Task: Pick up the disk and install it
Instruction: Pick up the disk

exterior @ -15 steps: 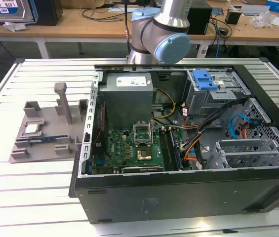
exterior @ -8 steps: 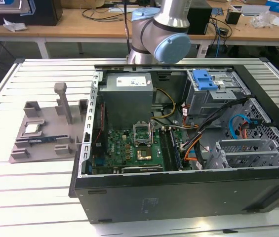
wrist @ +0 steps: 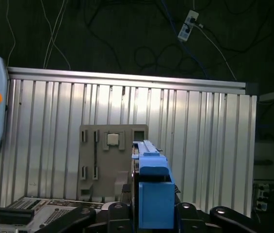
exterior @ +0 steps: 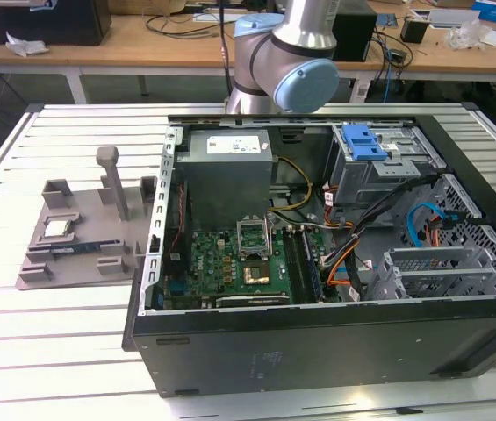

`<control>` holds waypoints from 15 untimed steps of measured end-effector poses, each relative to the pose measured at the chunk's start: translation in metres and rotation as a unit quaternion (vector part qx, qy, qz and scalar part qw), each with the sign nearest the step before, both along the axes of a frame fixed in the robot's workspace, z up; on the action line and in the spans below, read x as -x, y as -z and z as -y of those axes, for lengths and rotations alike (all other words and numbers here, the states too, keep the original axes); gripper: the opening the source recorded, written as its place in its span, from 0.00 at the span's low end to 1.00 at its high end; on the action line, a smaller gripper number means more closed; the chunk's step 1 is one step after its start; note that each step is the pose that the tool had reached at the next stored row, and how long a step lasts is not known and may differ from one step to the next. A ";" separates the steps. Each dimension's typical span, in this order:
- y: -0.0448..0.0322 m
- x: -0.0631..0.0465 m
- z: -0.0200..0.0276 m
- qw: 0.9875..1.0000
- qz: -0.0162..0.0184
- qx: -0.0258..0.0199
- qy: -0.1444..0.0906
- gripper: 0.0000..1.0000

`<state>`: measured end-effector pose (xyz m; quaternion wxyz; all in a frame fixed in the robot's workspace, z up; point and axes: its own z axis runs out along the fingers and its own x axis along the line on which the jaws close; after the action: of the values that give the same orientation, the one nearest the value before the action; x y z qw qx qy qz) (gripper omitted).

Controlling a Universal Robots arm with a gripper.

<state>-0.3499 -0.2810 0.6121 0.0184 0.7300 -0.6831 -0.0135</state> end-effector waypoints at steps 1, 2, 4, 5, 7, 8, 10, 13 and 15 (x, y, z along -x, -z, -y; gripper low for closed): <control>-0.0044 0.000 0.0000 1.000 0.000 0.000 0.000 0.37; -0.0079 0.000 0.0000 1.000 0.000 0.000 0.000 0.37; -0.0128 0.000 0.0000 1.000 0.000 0.000 0.000 0.37; -0.0178 0.000 0.0000 1.000 0.000 0.000 0.000 0.37; -0.0227 0.000 0.0000 1.000 0.000 0.000 0.000 0.37; -0.0261 0.000 0.0000 1.000 0.000 0.000 0.000 0.37; -0.0308 0.000 0.0000 1.000 0.000 0.000 0.000 0.37; -0.0380 0.000 0.0000 1.000 0.000 0.000 0.000 0.37; -0.0467 0.000 0.0000 1.000 0.000 0.000 0.000 0.37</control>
<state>-0.3497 -0.2810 0.6588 0.0183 0.7300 -0.6831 -0.0135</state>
